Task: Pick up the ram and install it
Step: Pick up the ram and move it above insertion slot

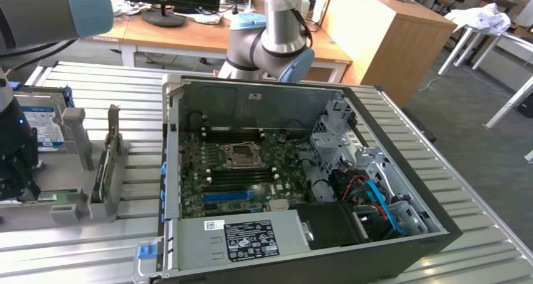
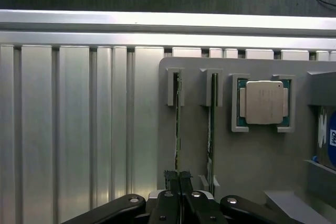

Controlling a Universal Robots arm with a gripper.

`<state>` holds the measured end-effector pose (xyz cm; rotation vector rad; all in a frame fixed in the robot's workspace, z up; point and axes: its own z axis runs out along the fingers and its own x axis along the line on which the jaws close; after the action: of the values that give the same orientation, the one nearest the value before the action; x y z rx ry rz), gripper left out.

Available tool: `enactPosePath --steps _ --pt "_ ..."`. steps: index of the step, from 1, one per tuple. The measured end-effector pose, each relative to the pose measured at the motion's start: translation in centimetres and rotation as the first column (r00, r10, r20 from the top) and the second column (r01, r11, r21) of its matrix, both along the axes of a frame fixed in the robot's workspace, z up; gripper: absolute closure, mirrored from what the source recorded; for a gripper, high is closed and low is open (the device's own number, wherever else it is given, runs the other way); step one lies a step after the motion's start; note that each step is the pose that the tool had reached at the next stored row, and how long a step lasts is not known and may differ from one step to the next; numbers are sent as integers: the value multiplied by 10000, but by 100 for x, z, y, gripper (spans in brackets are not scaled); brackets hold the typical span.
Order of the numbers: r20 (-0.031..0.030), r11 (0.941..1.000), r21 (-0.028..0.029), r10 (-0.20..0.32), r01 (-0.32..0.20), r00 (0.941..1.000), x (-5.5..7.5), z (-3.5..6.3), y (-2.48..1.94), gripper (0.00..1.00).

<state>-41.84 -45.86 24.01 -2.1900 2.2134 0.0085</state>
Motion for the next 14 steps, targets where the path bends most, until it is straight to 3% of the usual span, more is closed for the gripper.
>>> enactPosePath --steps 14 --pt "0 10000 -3 0 0 10000 0 545 0 88"
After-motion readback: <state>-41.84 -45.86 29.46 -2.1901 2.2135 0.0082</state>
